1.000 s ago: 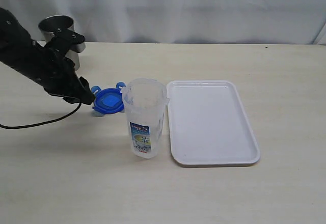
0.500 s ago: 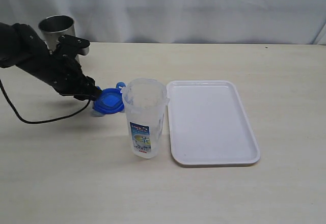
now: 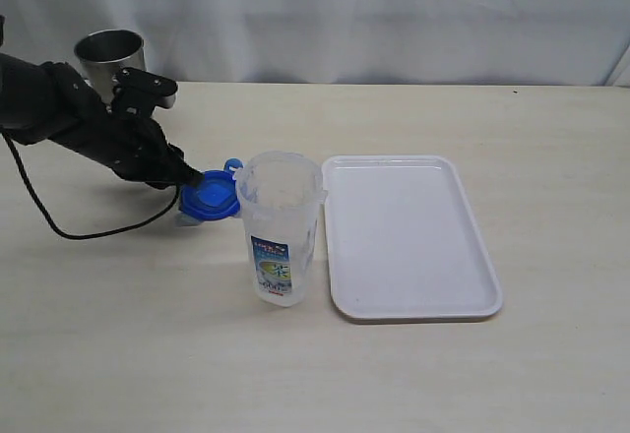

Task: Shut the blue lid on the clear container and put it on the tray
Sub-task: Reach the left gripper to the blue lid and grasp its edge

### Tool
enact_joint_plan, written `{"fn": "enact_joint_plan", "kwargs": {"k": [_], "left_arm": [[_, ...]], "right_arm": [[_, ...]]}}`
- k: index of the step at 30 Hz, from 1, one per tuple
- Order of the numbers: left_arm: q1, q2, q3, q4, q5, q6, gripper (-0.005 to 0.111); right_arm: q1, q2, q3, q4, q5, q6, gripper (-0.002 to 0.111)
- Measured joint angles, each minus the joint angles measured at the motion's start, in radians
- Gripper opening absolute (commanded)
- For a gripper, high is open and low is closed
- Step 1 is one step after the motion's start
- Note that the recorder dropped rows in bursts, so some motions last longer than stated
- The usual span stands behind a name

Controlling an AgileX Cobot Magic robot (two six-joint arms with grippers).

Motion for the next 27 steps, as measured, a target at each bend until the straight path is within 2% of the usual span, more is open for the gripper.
{"fn": "enact_joint_plan", "kwargs": {"k": [5,12,24,27], "left_arm": [[0.000,0.026,-0.029,-0.027,-0.008,0.016,0.036],[0.000,0.072,-0.058,-0.153,0.006,0.134,0.036],[0.000,0.081,-0.061,-0.185,0.023,0.162,0.036],[0.000,0.081,-0.068,-0.185,0.078,0.162,0.029]], "right_arm": [[0.000,0.000,0.000,0.000,0.000,0.000,0.005],[0.000,0.000,0.000,0.000,0.000,0.000,0.005],[0.000,0.000,0.000,0.000,0.000,0.000,0.005],[0.000,0.000,0.000,0.000,0.000,0.000,0.005]]}}
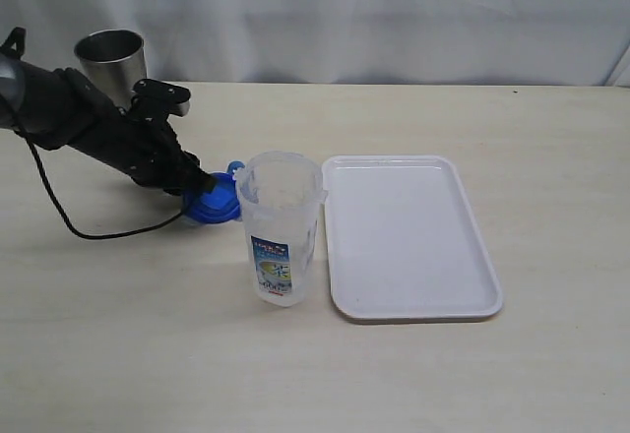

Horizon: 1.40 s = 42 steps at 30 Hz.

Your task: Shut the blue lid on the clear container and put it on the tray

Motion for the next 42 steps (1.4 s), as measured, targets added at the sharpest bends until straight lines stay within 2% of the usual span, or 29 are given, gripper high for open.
{"fn": "enact_joint_plan", "kwargs": {"k": [5,10,14,17,20,23,27,32,35,39,42], "left_arm": [[0.000,0.000,-0.004,0.000,0.028,0.000,0.001],[0.000,0.000,-0.004,0.000,0.043,-0.012,0.000],[0.000,0.000,-0.005,0.052,0.044,-0.097,0.000],[0.000,-0.011,-0.005,0.173,0.046,-0.227,0.000],[0.000,-0.027,-0.005,0.351,0.049,-0.425,0.000],[0.000,-0.044,0.004,0.550,0.065,-0.682,0.000],[0.000,-0.096,0.091,0.753,0.028,-0.969,0.000],[0.000,-0.171,0.204,0.834,-0.032,-1.100,0.000],[0.000,-0.195,0.215,0.834,-0.005,-1.111,0.006],[0.000,-0.199,0.219,0.834,0.058,-1.114,0.031],[0.000,-0.199,0.219,0.826,0.102,-1.119,0.039]], "right_arm": [[0.000,0.000,0.000,0.000,0.000,0.000,0.005],[0.000,0.000,0.000,0.000,0.000,0.000,0.005],[0.000,0.000,0.000,0.000,0.000,0.000,0.005],[0.000,0.000,0.000,0.000,0.000,0.000,0.005],[0.000,0.000,0.000,0.000,0.000,0.000,0.005],[0.000,0.000,0.000,0.000,0.000,0.000,0.005],[0.000,0.000,0.000,0.000,0.000,0.000,0.005],[0.000,0.000,0.000,0.000,0.000,0.000,0.005],[0.000,0.000,0.000,0.000,0.000,0.000,0.005],[0.000,0.000,0.000,0.000,0.000,0.000,0.005],[0.000,0.000,0.000,0.000,0.000,0.000,0.005]]}}
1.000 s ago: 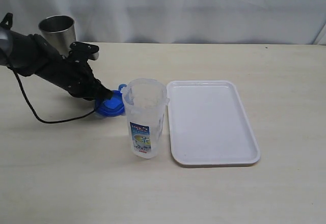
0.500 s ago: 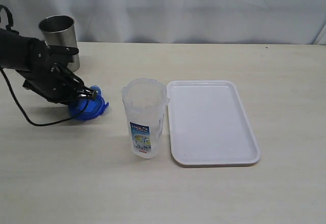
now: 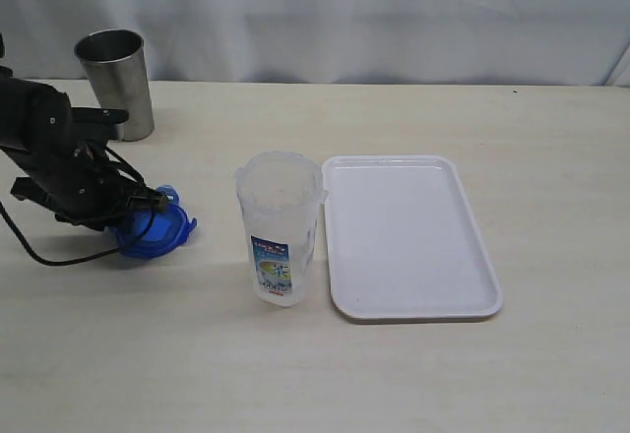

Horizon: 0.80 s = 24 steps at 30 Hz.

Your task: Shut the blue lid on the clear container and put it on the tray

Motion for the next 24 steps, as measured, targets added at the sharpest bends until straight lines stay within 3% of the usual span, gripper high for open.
{"fn": "enact_joint_plan", "kwargs": {"k": [13,17,21,24], "left_arm": [[0.004,-0.006,-0.090,0.007,0.146,0.126,0.031],[0.040,-0.008,-0.108,-0.005,0.193,0.156,0.031],[0.101,-0.008,-0.108,-0.144,0.196,0.274,0.031],[0.128,-0.008,-0.108,-0.412,0.196,0.524,0.031]], "right_arm": [[0.000,0.000,0.000,0.000,0.000,0.000,0.005],[0.000,0.000,0.000,0.000,0.000,0.000,0.005],[0.000,0.000,0.000,0.000,0.000,0.000,0.005],[0.000,0.000,0.000,0.000,0.000,0.000,0.005]]}}
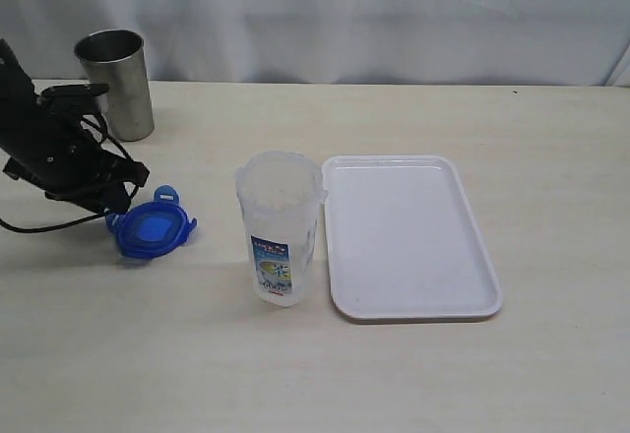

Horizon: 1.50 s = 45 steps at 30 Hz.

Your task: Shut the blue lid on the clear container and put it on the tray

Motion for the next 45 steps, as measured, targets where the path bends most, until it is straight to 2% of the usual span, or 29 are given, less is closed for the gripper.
{"fn": "enact_joint_plan", "kwargs": {"k": [3,17,30,37,45], "left_arm": [[0.002,0.010,0.000,-0.017,-0.004,0.052,0.031],[0.015,0.047,0.000,0.019,-0.027,0.074,0.031],[0.017,0.089,0.000,-0.123,-0.034,0.203,0.030],[0.017,0.089,0.000,-0.145,-0.034,0.247,0.009],[0.017,0.089,0.000,-0.156,-0.031,0.257,0.007]], "right_arm": [[0.000,0.000,0.000,0.000,0.000,0.000,0.005],[0.000,0.000,0.000,0.000,0.000,0.000,0.005],[0.000,0.000,0.000,0.000,0.000,0.000,0.005],[0.000,0.000,0.000,0.000,0.000,0.000,0.005],[0.000,0.000,0.000,0.000,0.000,0.000,0.005]]}}
